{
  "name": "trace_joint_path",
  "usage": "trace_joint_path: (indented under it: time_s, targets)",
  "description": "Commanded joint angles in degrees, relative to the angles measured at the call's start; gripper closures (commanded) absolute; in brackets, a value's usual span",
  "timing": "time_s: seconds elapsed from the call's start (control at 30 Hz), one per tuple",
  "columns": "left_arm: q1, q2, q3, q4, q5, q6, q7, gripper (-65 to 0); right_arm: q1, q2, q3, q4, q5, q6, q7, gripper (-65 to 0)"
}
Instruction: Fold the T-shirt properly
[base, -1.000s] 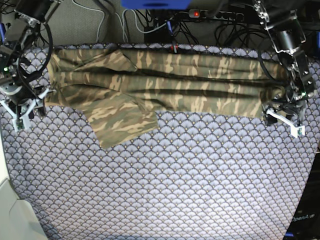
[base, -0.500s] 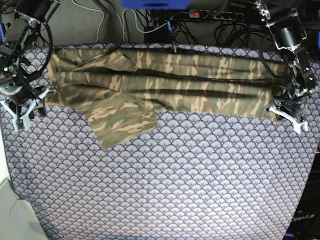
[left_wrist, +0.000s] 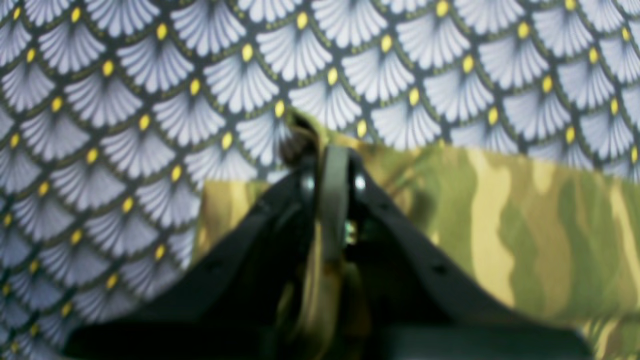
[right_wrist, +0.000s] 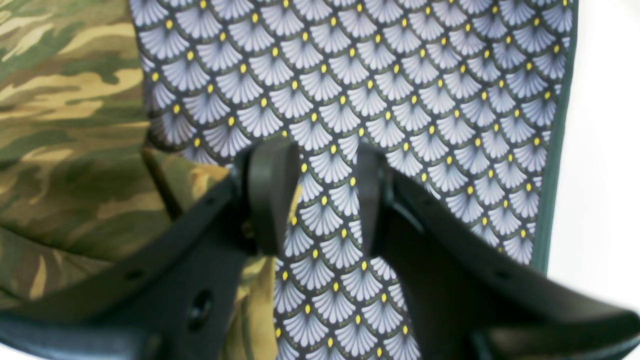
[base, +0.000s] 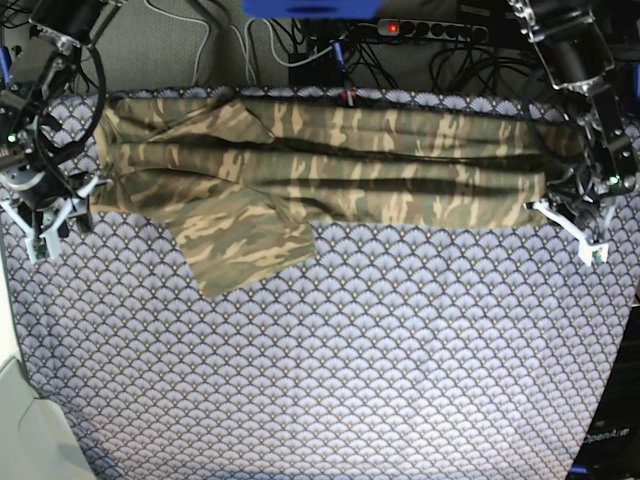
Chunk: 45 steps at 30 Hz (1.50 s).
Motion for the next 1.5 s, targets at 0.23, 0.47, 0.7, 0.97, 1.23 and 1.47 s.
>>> trace_joint_path:
  time_s: [0.23, 0.47, 0.7, 0.97, 1.23, 1.47]
  targets:
    - [4.02, -0.8, -7.26, 4.52, -0.23, -0.74, -0.58, -1.3, 0.58, 0.53, 0.27, 0.89, 0.72, -0.23, 1.11, -24.0]
    - [5.16, -1.33, -11.13, 4.08, -0.23, -0.82, -0.67, -1.3, 0.58, 0.53, 0.18, 0.89, 0.81, -0.23, 1.11, -24.0]
    - [5.16, -0.28, -10.86, 3.9, -0.23, -0.82, -1.11, -1.7, 0.49, 0.53, 0.18, 0.89, 0.81, -0.23, 1.11, -24.0]
    - [5.08, 0.08, -10.43, 3.9, -0.23, -0.91, -1.2, -2.8, 0.49, 0.53, 0.1, 1.07, 0.81, -0.23, 0.76, -24.1]
    - [5.16, 0.25, -8.23, 4.52, -0.23, -4.17, -1.2, -42.7, 0.84, 0.89, 0.01, 1.24, 0.9, -0.23, 0.58, -27.7]
    - [5.16, 0.34, -8.67, 3.99, 0.21, -8.3, -1.2, -54.2, 1.63, 0.71, -0.87, 1.07, 0.9, -0.23, 0.5, -35.2]
